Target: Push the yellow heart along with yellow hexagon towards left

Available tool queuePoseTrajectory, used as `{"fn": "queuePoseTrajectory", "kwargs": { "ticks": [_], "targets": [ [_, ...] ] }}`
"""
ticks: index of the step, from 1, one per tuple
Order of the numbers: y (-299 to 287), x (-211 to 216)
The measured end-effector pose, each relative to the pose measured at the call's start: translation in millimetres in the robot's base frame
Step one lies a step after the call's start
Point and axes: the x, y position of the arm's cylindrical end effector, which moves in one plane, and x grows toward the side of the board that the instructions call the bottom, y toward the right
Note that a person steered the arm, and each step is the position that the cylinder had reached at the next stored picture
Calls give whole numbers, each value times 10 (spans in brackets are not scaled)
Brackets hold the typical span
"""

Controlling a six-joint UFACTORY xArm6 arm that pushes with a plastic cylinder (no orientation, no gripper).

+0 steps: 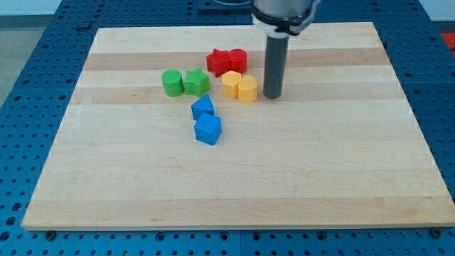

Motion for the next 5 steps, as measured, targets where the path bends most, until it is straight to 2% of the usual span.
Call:
{"fn": "queuePoseTrajectory", "kwargs": {
  "ticks": [1, 5],
  "targets": [
    [295, -112],
    [-235, 157]
  ]
}}
